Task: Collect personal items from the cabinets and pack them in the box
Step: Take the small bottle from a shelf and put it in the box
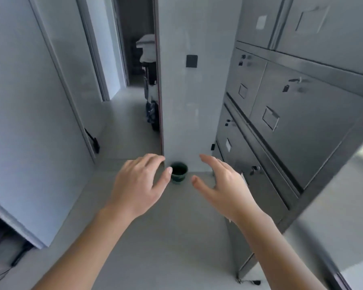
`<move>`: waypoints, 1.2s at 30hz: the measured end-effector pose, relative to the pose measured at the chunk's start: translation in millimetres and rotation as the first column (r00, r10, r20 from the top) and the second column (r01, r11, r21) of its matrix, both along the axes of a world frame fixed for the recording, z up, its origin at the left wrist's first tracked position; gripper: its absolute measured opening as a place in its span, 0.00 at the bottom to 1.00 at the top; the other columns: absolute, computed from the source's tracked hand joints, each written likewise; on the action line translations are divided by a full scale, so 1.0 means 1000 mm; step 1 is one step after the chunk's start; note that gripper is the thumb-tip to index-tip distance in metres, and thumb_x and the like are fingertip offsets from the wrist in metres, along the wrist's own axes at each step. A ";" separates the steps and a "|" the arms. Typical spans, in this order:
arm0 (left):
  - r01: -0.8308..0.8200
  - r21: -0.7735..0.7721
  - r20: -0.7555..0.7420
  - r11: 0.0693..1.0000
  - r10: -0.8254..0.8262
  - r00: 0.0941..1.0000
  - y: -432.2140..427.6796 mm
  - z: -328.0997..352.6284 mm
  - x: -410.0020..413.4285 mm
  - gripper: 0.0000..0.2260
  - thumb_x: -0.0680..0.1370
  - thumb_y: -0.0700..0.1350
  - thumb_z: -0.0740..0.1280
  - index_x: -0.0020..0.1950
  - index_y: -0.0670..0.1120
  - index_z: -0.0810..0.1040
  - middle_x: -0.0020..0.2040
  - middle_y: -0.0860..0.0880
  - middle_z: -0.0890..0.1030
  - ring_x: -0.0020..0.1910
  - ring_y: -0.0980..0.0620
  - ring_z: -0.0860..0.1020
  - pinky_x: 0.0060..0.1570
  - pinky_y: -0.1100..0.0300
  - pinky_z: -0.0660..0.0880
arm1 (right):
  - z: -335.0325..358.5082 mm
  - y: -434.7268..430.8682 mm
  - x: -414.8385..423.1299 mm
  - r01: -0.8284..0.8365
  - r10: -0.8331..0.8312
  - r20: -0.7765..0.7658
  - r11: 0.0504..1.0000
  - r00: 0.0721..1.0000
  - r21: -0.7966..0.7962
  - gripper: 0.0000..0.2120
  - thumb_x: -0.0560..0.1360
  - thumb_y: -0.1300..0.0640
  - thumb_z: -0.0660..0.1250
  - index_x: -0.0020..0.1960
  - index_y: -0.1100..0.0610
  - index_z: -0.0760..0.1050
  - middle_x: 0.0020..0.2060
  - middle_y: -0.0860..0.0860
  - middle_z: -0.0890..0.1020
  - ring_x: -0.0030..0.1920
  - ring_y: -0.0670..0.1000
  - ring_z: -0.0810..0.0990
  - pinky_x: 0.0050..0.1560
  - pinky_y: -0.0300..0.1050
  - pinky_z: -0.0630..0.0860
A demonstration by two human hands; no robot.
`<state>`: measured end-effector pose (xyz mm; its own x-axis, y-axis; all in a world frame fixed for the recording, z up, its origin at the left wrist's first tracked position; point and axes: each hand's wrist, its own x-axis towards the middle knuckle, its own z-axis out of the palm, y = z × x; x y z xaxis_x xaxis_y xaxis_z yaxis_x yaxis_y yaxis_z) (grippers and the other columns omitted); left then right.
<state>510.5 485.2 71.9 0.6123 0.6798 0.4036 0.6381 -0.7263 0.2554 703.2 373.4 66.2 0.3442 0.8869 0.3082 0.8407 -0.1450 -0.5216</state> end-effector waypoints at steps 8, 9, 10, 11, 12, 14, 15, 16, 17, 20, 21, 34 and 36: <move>-0.068 -0.005 -0.004 0.998 0.068 0.998 0.085 -0.013 -0.050 0.23 0.80 0.59 0.53 0.62 0.46 0.77 0.58 0.52 0.80 0.55 0.48 0.79 0.54 0.52 0.71 | -0.010 0.110 -0.045 -0.089 0.089 -0.034 0.996 0.995 -0.004 0.30 0.78 0.38 0.66 0.77 0.48 0.67 0.69 0.44 0.77 0.69 0.48 0.73 0.61 0.41 0.69; -0.089 -0.012 0.005 0.996 0.089 0.996 0.091 -0.013 -0.057 0.23 0.80 0.59 0.53 0.62 0.46 0.77 0.58 0.52 0.81 0.55 0.48 0.79 0.53 0.52 0.72 | -0.010 0.121 -0.050 -0.107 0.107 -0.032 0.994 0.994 -0.005 0.30 0.78 0.38 0.65 0.77 0.48 0.68 0.69 0.44 0.77 0.70 0.48 0.73 0.60 0.41 0.68; -0.121 -0.023 0.011 0.992 0.121 0.993 0.098 -0.015 -0.067 0.22 0.80 0.59 0.53 0.62 0.46 0.77 0.58 0.52 0.81 0.54 0.48 0.79 0.52 0.52 0.72 | -0.010 0.135 -0.056 -0.133 0.133 -0.031 0.991 0.991 -0.005 0.30 0.78 0.38 0.65 0.77 0.48 0.68 0.69 0.44 0.78 0.70 0.48 0.73 0.60 0.40 0.68; -0.157 -0.030 0.016 0.987 0.158 0.987 0.104 -0.018 -0.077 0.22 0.80 0.59 0.54 0.61 0.47 0.77 0.58 0.52 0.81 0.53 0.47 0.79 0.51 0.53 0.72 | -0.011 0.148 -0.063 -0.160 0.160 -0.034 0.987 0.987 -0.006 0.29 0.79 0.38 0.65 0.76 0.47 0.69 0.69 0.44 0.78 0.70 0.47 0.73 0.60 0.40 0.68; -0.195 -0.033 0.020 0.980 0.196 0.980 0.111 -0.021 -0.086 0.22 0.80 0.59 0.54 0.61 0.47 0.78 0.58 0.53 0.81 0.53 0.47 0.79 0.50 0.54 0.72 | -0.012 0.161 -0.070 -0.188 0.188 -0.042 0.982 0.981 -0.008 0.29 0.78 0.38 0.65 0.76 0.47 0.69 0.69 0.44 0.78 0.70 0.47 0.73 0.59 0.39 0.68; -0.273 -0.063 0.020 0.960 0.275 0.961 0.123 -0.030 -0.106 0.22 0.80 0.60 0.53 0.61 0.47 0.77 0.58 0.53 0.80 0.52 0.46 0.79 0.49 0.55 0.72 | -0.016 0.189 -0.085 -0.258 0.257 -0.054 0.966 0.965 -0.015 0.29 0.78 0.38 0.65 0.76 0.47 0.69 0.68 0.45 0.78 0.69 0.47 0.73 0.59 0.39 0.68; -0.316 -0.084 0.012 0.945 0.318 0.948 0.127 -0.035 -0.116 0.23 0.80 0.60 0.53 0.61 0.47 0.77 0.58 0.52 0.80 0.52 0.46 0.79 0.49 0.54 0.73 | -0.019 0.203 -0.093 -0.303 0.302 -0.060 0.953 0.952 -0.020 0.29 0.79 0.38 0.66 0.76 0.48 0.69 0.68 0.45 0.78 0.69 0.48 0.73 0.60 0.40 0.69; -0.358 -0.096 0.002 0.929 0.360 0.933 0.131 -0.039 -0.126 0.24 0.79 0.61 0.52 0.61 0.47 0.77 0.58 0.52 0.80 0.53 0.45 0.79 0.51 0.52 0.74 | -0.023 0.217 -0.102 -0.351 0.349 -0.067 0.936 0.935 -0.027 0.28 0.79 0.39 0.66 0.76 0.48 0.70 0.69 0.46 0.78 0.70 0.48 0.73 0.63 0.43 0.70; -0.401 -0.101 -0.010 0.911 0.402 0.916 0.134 -0.041 -0.136 0.24 0.79 0.61 0.52 0.62 0.47 0.77 0.58 0.51 0.80 0.53 0.45 0.79 0.52 0.51 0.74 | -0.028 0.232 -0.112 -0.399 0.397 -0.067 0.916 0.916 -0.035 0.28 0.79 0.40 0.67 0.76 0.49 0.70 0.70 0.47 0.78 0.71 0.49 0.73 0.66 0.45 0.71; -0.550 -0.100 -0.055 0.829 0.547 0.835 0.127 -0.044 -0.171 0.24 0.79 0.60 0.53 0.60 0.46 0.77 0.56 0.50 0.81 0.52 0.44 0.79 0.52 0.51 0.74 | -0.040 0.267 -0.149 -0.551 0.547 -0.073 0.833 0.834 -0.059 0.28 0.79 0.41 0.67 0.75 0.52 0.71 0.71 0.49 0.77 0.72 0.51 0.73 0.69 0.44 0.68; -0.610 -0.088 -0.060 0.787 0.607 0.792 0.121 -0.043 -0.184 0.23 0.79 0.60 0.53 0.60 0.47 0.78 0.56 0.50 0.81 0.51 0.44 0.79 0.51 0.51 0.74 | -0.044 0.276 -0.165 -0.606 0.600 -0.091 0.793 0.795 -0.062 0.28 0.79 0.41 0.67 0.75 0.52 0.71 0.71 0.49 0.77 0.72 0.50 0.73 0.69 0.43 0.68; -0.987 0.042 -0.136 0.158 0.979 0.151 -0.020 0.002 -0.342 0.21 0.80 0.59 0.54 0.63 0.50 0.76 0.60 0.53 0.79 0.54 0.47 0.78 0.55 0.53 0.70 | -0.036 0.276 -0.407 -0.980 0.955 -0.236 0.192 0.177 0.044 0.28 0.79 0.38 0.66 0.76 0.47 0.69 0.71 0.43 0.76 0.71 0.47 0.73 0.71 0.50 0.72; -0.993 0.064 -0.116 0.100 0.989 0.092 -0.036 0.006 -0.365 0.20 0.81 0.59 0.54 0.64 0.50 0.76 0.61 0.52 0.79 0.54 0.47 0.78 0.55 0.53 0.70 | -0.027 0.268 -0.443 -0.992 0.973 -0.209 0.114 0.101 0.050 0.29 0.79 0.37 0.65 0.76 0.46 0.68 0.72 0.43 0.75 0.72 0.47 0.72 0.71 0.51 0.72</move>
